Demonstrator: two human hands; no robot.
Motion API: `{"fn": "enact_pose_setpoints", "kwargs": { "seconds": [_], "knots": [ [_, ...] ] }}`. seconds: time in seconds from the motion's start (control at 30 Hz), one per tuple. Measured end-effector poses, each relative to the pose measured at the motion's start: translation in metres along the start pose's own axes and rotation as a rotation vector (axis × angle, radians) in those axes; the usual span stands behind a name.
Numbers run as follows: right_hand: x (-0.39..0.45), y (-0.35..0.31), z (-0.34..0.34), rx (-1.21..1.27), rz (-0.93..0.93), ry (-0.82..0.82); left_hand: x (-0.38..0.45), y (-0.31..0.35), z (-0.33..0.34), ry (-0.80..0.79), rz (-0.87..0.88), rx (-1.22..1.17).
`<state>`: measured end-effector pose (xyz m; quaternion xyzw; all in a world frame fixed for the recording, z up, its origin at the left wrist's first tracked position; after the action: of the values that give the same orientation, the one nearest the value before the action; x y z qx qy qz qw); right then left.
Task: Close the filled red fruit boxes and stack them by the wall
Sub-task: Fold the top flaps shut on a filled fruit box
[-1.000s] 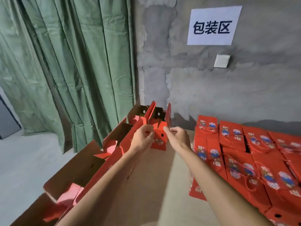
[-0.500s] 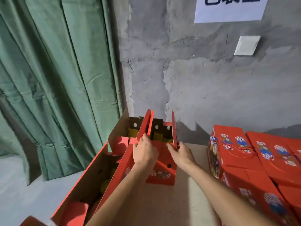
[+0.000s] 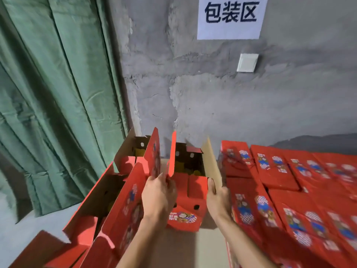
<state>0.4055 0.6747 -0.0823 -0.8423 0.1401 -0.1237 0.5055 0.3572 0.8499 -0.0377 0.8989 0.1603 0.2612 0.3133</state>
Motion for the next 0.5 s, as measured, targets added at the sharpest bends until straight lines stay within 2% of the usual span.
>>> {"fn": "enact_pose_setpoints", "kwargs": {
  "seconds": [0.07,0.2,0.33,0.5],
  "knots": [
    [-0.032,0.006,-0.04,0.101,0.025,-0.009,-0.047,0.014,-0.024,0.021,-0.02,-0.066],
    [-0.095,0.024,-0.119,0.276,-0.053,-0.037,-0.137,0.043,-0.07,0.059,-0.115,-0.263],
    [-0.156,0.067,-0.197,0.398,0.032,-0.04,-0.229,0.07,-0.103,0.073,0.032,-0.235],
    [-0.199,0.157,-0.304,0.489,0.309,-0.016,-0.363,0.145,-0.106,-0.091,0.194,-0.306]
  ]
}}
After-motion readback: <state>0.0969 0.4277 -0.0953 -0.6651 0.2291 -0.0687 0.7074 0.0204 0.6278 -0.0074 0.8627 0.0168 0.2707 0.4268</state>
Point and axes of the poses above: each hand's wrist, its own x-axis towards the middle knuckle, its own z-axis out of the palm, y = z × x, the point moved 1 cm from there along x, towards the middle knuckle, and after that the axes turned 2 degrees about -z, right-handed, at the moved point
